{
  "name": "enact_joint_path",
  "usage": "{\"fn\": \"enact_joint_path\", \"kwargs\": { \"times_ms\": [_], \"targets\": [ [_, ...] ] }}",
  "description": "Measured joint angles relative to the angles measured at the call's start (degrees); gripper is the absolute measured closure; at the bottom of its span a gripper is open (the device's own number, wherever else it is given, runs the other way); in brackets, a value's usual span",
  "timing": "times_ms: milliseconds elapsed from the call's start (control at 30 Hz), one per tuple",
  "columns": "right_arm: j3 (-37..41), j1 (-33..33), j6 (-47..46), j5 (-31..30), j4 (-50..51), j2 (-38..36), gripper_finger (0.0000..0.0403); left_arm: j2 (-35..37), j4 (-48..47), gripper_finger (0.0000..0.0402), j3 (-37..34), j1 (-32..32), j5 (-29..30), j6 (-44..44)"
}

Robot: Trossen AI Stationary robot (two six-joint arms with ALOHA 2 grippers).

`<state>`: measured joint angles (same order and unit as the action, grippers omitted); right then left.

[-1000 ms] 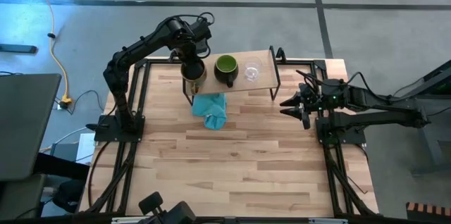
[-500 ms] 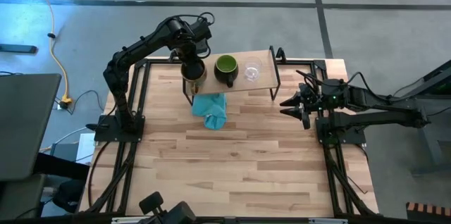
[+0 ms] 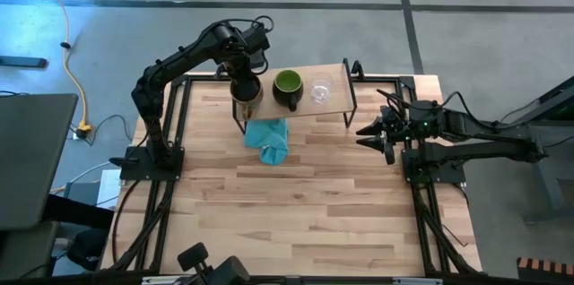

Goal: Stack small to large cups/mugs on shelf
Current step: Put the green mug on the shelf

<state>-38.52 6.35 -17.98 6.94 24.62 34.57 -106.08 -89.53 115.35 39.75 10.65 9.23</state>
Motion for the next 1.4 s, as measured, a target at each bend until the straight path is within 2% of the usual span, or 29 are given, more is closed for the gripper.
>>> {"fn": "enact_joint_path", "kwargs": {
  "times_ms": [533, 967, 1400],
  "targets": [
    [0.01, 0.0, 0.0, 0.01, 0.01, 0.0, 0.0258, 0.0, 1.17, 0.0363, 0.0, 0.04, -0.78, -0.06],
    [0.01, 0.0, -0.04, 0.02, 0.0, 0.0, 0.0258, 0.02, 0.05, 0.0258, 0.02, 0.04, 0.54, -0.03],
    [0.02, -0.01, -0.15, 0.02, 0.0, 0.0, 0.0258, 0.02, -0.38, 0.0248, 0.02, 0.0, 0.6, 6.37]
  ]
}}
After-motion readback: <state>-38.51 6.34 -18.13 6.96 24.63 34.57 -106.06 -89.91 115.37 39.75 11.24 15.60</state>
